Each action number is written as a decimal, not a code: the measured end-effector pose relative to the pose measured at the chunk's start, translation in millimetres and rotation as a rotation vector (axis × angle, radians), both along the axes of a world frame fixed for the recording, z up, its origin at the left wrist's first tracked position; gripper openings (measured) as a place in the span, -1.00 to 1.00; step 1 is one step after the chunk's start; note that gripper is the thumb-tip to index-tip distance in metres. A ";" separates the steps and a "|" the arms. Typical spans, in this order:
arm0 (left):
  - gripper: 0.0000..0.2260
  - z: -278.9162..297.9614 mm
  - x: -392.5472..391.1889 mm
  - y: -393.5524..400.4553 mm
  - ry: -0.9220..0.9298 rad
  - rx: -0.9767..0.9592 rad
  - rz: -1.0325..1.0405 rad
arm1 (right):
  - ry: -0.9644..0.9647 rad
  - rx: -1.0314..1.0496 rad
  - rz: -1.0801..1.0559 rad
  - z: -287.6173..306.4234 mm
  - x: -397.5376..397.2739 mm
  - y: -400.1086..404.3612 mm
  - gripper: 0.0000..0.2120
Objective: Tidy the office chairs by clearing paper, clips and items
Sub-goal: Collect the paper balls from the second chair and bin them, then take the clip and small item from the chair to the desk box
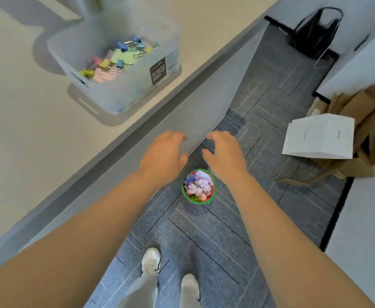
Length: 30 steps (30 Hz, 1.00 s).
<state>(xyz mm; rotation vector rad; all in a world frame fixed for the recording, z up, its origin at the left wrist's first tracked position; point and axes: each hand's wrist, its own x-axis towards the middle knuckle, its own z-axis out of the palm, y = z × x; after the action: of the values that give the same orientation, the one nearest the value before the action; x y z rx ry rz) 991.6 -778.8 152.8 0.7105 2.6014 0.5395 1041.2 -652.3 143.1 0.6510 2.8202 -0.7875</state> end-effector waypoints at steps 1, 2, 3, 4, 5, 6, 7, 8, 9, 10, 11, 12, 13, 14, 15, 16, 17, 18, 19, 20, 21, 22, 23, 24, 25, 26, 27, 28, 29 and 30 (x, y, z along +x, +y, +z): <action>-0.61 12.5 2.3 -11.9 0.021 -0.015 0.019 | 0.002 0.010 0.053 11.9 -3.2 -9.4 -0.62; -0.61 23.6 5.6 -24.9 0.034 -0.035 0.045 | 0.000 0.013 0.110 22.9 -5.7 -19.5 -0.62; -0.61 33.7 10.6 -38.8 0.045 -0.053 0.081 | -0.005 0.016 0.173 33.2 -6.8 -30.7 -0.61; -0.62 42.7 17.1 -53.6 0.053 -0.068 0.126 | -0.010 0.023 0.239 42.6 -7.1 -42.7 -0.60; -0.63 50.9 25.4 -68.7 0.060 -0.081 0.176 | -0.014 0.033 0.302 51.3 -6.0 -55.3 -0.60; -0.63 58.8 35.5 -84.9 0.062 -0.093 0.228 | -0.017 0.042 0.363 59.4 -3.3 -69.1 -0.61; -0.65 66.4 46.2 -102.1 0.064 -0.103 0.282 | -0.015 0.048 0.424 67.6 -0.4 -83.7 -0.62; -0.66 73.6 56.2 -119.8 0.066 -0.108 0.334 | -0.008 0.055 0.481 74.9 1.8 -98.3 -0.63; -0.67 80.5 66.2 -138.7 0.069 -0.108 0.389 | 0.001 0.061 0.537 82.2 3.6 -114.2 -0.64; -0.67 87.5 76.8 -159.5 0.074 -0.106 0.450 | 0.013 0.068 0.590 89.8 5.3 -132.3 -0.65; -0.66 93.9 87.1 -180.6 0.081 -0.103 0.513 | 0.027 0.073 0.638 96.8 7.0 -151.7 -0.65; -0.65 99.9 96.8 -202.6 0.094 -0.100 0.576 | 0.048 0.073 0.683 103.6 8.8 -172.2 -0.65; -0.65 105.4 106.6 -225.0 0.107 -0.100 0.640 | 0.069 0.073 0.729 110.0 10.9 -193.6 -0.65; -0.64 110.0 116.7 -247.1 0.117 -0.100 0.703 | 0.084 0.074 0.779 115.0 13.6 -215.6 -0.65; -0.65 113.6 127.1 -268.6 0.124 -0.098 0.768 | 0.093 0.074 0.832 119.3 16.8 -237.5 -0.66; -0.65 116.5 138.0 -289.7 0.129 -0.094 0.829 | 0.099 0.070 0.883 122.8 20.6 -259.8 -0.66; -0.64 118.6 149.2 -310.7 0.131 -0.089 0.885 | 0.106 0.064 0.931 125.7 24.8 -282.6 -0.66; -0.64 120.1 160.7 -331.5 0.131 -0.086 0.937 | 0.113 0.060 0.975 127.9 29.6 -305.8 -0.66; -0.64 120.9 171.8 -352.4 0.127 -0.088 0.987 | 0.118 0.062 1.016 129.6 34.5 -329.6 -0.65; -0.64 121.3 182.6 -373.9 0.122 -0.093 1.033 | 0.122 0.068 1.058 130.6 39.5 -354.0 -0.64; -0.64 121.5 193.2 -396.0 0.117 -0.100 1.073 | 0.125 0.073 1.097 130.9 44.8 -378.8 -0.63; -0.65 121.1 203.6 -418.5 0.113 -0.107 1.105 | 0.126 0.073 1.131 130.5 50.3 -403.7 -0.63; -0.64 120.0 213.8 -441.5 0.109 -0.119 1.133 | 0.129 0.068 1.161 129.5 55.7 -429.1 -0.63; -0.64 118.1 224.0 -465.2 0.102 -0.135 1.158 | 0.130 0.058 1.186 127.8 61.0 -454.3 -0.63; -0.64 115.7 233.6 -489.0 0.090 -0.150 1.182 | 0.123 0.046 1.206 125.5 66.4 -479.6 -0.64; -0.64 112.6 242.7 -513.5 0.075 -0.162 1.203 | 0.111 0.033 1.220 122.6 71.8 -504.6 -0.64; -0.64 108.8 250.6 -537.9 0.060 -0.174 1.221 | 0.098 0.023 1.227 118.6 76.6 -529.5 -0.64; -0.63 104.9 257.4 -561.7 0.046 -0.184 1.234 | 0.089 0.017 1.231 114.5 80.5 -553.6 -0.64; -0.63 100.5 263.7 -584.7 0.029 -0.191 1.245 | 0.082 0.015 1.233 110.0 84.1 -577.3 -0.63; -0.63 95.8 269.9 -606.8 0.010 -0.197 1.251 | 0.073 0.012 1.235 105.2 87.1 -600.3 -0.63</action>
<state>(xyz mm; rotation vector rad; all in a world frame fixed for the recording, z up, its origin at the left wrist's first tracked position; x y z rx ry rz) 1261.4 -1385.6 248.5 -1.0731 2.7634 0.5500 1128.3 -1252.6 248.3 -1.0621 2.5288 -0.4942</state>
